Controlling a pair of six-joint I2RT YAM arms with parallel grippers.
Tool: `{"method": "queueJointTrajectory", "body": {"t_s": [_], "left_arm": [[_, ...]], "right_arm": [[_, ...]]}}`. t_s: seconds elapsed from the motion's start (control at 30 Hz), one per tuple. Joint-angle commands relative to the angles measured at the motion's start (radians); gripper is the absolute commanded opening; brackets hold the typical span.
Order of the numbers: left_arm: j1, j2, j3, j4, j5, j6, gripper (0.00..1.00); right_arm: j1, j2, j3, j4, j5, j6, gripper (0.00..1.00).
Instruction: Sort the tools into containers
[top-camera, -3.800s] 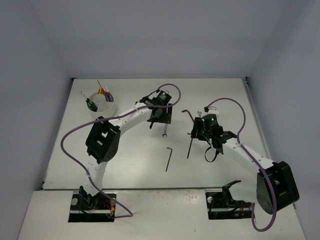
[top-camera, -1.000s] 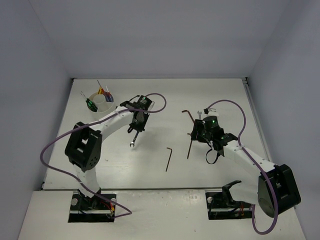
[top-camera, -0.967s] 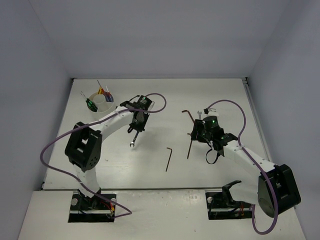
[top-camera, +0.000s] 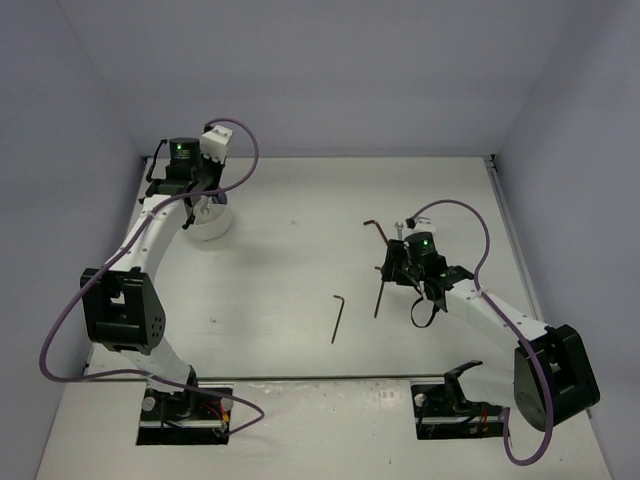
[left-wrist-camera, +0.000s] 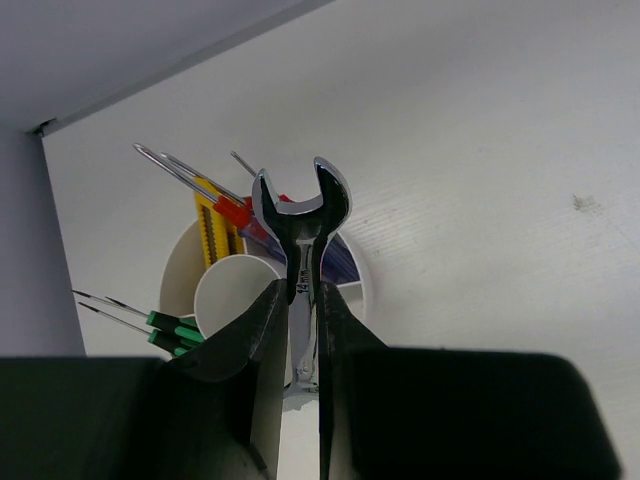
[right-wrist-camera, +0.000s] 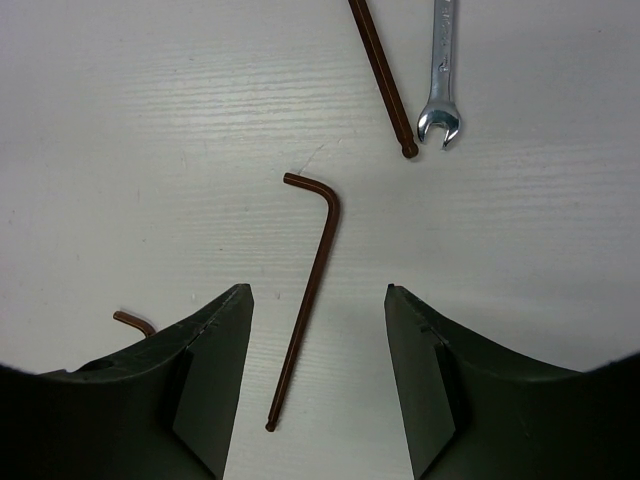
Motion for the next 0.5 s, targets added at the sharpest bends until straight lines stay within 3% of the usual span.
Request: {"method": "queueJointTrajectory", "body": {"t_s": [0.0, 0.47], "left_arm": [[0.005, -0.003, 0.019, 0.158, -0.032, -0.012, 0.0], [0.005, 0.052, -0.076, 0.333, -0.136, -0.091, 0.0]], "right_arm": [[-0.007, 0.014, 0.025, 0.044, -0.007, -0.003, 0.52], [-0.008, 0.035, 0.026, 0.042, -0.007, 0.004, 0.52]]}}
